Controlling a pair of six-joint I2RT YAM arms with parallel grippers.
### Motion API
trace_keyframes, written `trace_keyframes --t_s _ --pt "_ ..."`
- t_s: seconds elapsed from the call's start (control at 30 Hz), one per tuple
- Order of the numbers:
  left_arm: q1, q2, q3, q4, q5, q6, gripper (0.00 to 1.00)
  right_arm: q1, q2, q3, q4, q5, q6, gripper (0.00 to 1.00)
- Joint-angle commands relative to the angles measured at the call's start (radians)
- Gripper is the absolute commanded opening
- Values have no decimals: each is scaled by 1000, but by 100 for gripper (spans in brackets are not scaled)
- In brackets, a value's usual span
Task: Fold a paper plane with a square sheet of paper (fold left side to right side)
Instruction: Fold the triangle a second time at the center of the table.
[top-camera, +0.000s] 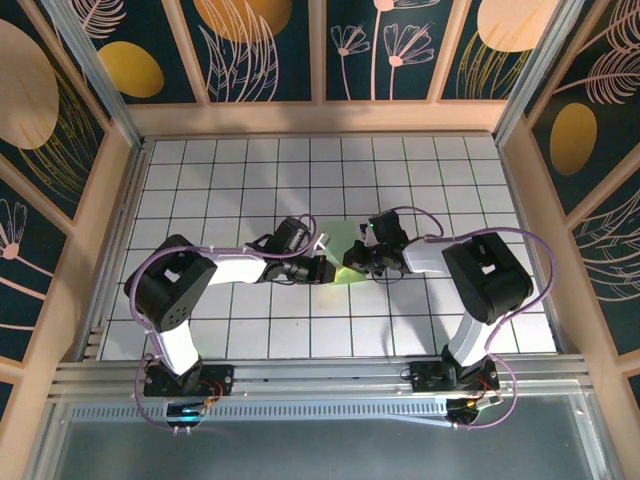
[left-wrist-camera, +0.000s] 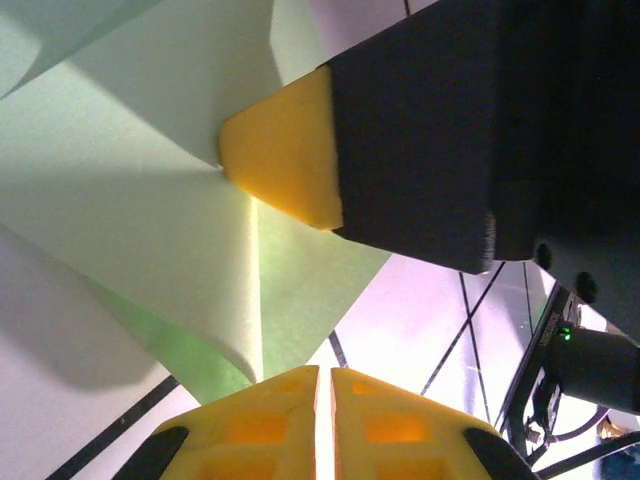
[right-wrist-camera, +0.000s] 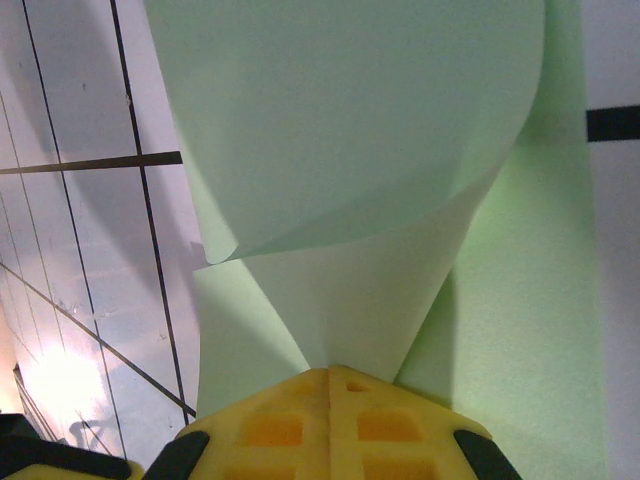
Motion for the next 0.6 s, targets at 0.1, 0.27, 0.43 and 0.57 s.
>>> trace_keyframes --t_s 0.1,0.27,0.43,0.57 --pt "-4 36 31 -3 17 31 11 8 1 -29 -52 23 -14 0" --pt "-5 51 35 -30 0 53 11 8 2 -25 -56 26 -17 0" --pt "-5 55 31 -36 -25 58 11 8 3 -23 -60 26 -17 0" --pt "-4 55 29 -51 -42 69 10 6 6 -21 -62 26 -19 0"
